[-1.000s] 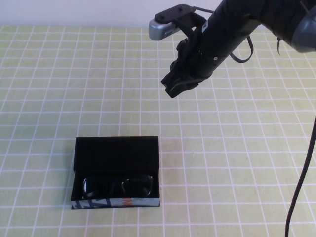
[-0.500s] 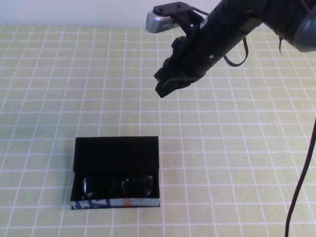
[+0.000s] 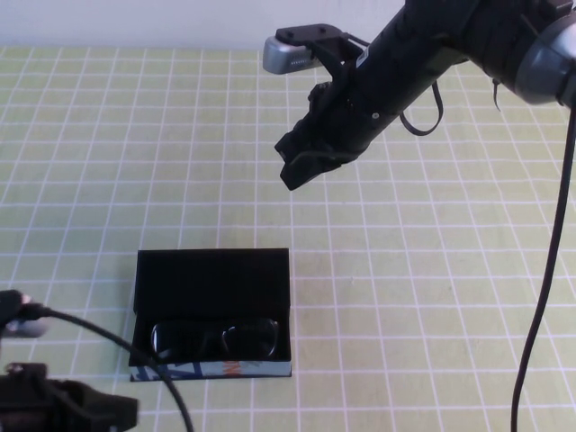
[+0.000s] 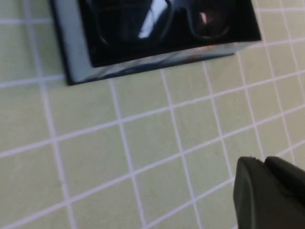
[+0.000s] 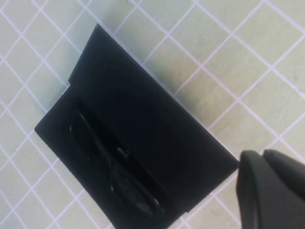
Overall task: Return glasses to glasses case
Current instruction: Close the glasses case
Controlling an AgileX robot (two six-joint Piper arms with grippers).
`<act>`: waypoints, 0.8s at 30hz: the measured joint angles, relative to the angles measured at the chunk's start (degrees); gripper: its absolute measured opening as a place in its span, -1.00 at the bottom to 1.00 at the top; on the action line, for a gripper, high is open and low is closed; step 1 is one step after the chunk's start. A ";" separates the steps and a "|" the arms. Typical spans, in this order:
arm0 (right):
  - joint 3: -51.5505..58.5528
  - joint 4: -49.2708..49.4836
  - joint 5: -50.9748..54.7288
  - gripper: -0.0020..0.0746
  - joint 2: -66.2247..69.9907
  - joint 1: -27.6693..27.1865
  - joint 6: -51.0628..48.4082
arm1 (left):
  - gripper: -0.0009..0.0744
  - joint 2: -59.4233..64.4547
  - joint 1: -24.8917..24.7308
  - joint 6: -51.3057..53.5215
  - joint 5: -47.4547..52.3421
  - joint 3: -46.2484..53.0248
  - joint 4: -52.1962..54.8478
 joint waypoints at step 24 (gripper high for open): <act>0.00 4.71 -5.35 -0.98 5.55 0.00 1.51 | -0.98 37.57 0.00 60.23 -7.76 4.23 -50.10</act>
